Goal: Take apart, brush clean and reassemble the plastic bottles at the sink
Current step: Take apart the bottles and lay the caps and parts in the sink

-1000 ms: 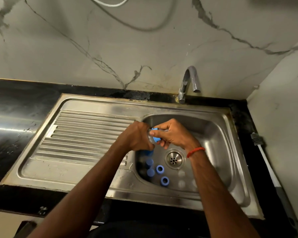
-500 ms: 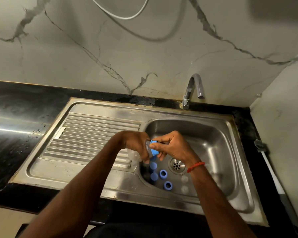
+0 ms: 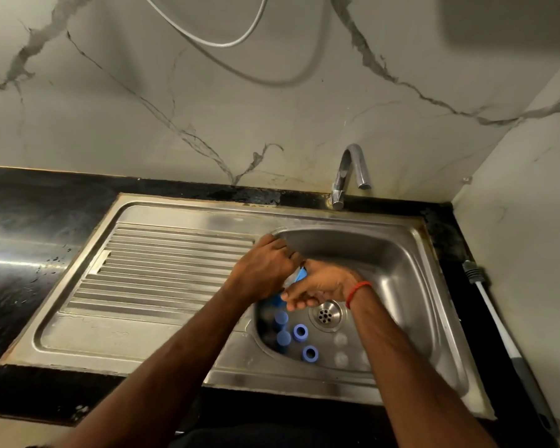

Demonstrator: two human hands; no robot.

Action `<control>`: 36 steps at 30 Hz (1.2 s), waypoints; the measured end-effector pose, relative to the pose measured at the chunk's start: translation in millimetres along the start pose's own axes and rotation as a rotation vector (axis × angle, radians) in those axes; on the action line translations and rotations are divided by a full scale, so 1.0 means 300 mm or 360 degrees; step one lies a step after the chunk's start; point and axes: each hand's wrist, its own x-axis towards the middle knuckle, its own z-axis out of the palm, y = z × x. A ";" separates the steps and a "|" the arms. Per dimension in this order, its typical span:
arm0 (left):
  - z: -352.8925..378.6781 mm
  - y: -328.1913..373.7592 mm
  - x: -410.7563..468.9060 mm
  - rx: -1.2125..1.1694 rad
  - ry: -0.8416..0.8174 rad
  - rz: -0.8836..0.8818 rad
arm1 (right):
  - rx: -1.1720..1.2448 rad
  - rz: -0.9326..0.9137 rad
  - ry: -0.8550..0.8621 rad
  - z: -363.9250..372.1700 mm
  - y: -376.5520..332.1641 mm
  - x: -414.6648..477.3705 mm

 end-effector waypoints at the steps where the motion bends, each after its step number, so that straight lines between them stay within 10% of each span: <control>1: 0.002 -0.001 -0.004 0.0008 0.0019 0.0011 | 0.0013 -0.0010 0.0029 0.010 0.003 0.008; 11: -0.087 -0.028 0.055 -0.0457 -0.0531 -0.0309 | -0.1174 -0.0232 0.1176 0.088 -0.001 0.032; 15: -0.094 -0.086 0.064 -0.1259 -0.1079 -0.0615 | -0.2046 -0.1042 0.1940 0.123 0.049 0.053; 18: -0.098 -0.116 0.040 -0.1578 -0.1143 -0.0677 | -0.1934 -0.1276 0.1758 0.093 0.064 0.047; 24: -0.072 -0.133 0.011 -0.1500 -0.0859 -0.0620 | -0.0381 -0.0809 0.0645 0.038 0.048 -0.027; 29: -0.050 -0.109 0.016 -0.1255 -0.0779 -0.0616 | -0.0038 -0.0459 0.0746 0.062 0.004 -0.035; 36: -0.005 -0.124 -0.001 -0.1373 -0.0668 -0.0619 | -0.0143 -0.0994 0.0845 0.029 0.047 -0.034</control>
